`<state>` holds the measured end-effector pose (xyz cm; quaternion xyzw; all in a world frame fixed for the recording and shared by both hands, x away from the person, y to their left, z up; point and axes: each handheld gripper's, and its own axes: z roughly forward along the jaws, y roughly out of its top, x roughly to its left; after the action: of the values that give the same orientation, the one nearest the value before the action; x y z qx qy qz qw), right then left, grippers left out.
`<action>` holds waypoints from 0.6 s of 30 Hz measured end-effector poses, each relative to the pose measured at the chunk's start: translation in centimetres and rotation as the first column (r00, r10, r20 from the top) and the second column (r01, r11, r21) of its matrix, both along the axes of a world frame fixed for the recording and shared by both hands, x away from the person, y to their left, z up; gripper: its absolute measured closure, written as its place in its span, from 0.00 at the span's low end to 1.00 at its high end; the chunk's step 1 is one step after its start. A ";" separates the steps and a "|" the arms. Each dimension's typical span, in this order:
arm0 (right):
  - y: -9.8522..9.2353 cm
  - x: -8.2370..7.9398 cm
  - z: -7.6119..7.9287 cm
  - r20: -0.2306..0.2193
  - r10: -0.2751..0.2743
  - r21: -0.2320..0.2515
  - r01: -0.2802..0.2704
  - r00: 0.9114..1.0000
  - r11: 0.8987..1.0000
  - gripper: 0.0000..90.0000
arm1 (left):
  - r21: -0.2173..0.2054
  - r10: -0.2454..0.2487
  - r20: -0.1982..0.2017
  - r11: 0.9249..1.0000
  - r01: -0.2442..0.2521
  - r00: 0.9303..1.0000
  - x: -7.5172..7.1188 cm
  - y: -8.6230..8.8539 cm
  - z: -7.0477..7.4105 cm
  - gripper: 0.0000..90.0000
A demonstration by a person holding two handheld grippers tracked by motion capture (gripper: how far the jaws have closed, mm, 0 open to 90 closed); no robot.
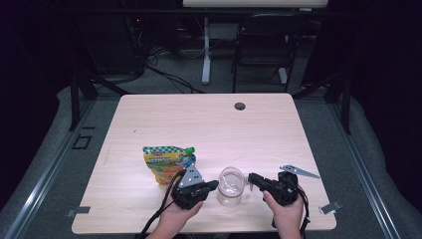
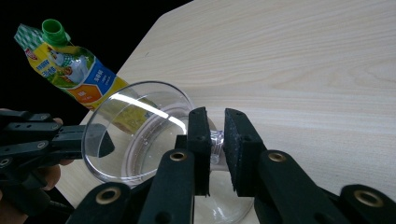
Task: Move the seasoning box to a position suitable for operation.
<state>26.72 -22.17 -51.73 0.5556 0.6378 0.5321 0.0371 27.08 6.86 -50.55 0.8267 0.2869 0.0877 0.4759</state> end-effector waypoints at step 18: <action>-0.2 -0.1 0.0 0.004 -0.005 -0.004 0.005 1.000 1.000 0.87 | 0.029 -0.010 0.010 1.000 0.010 1.000 0.2 -0.6 0.3 1.00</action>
<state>26.66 -22.39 -51.72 0.5561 0.6374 0.5319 0.0406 27.32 6.26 -50.27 0.8346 0.2791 0.0934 0.4657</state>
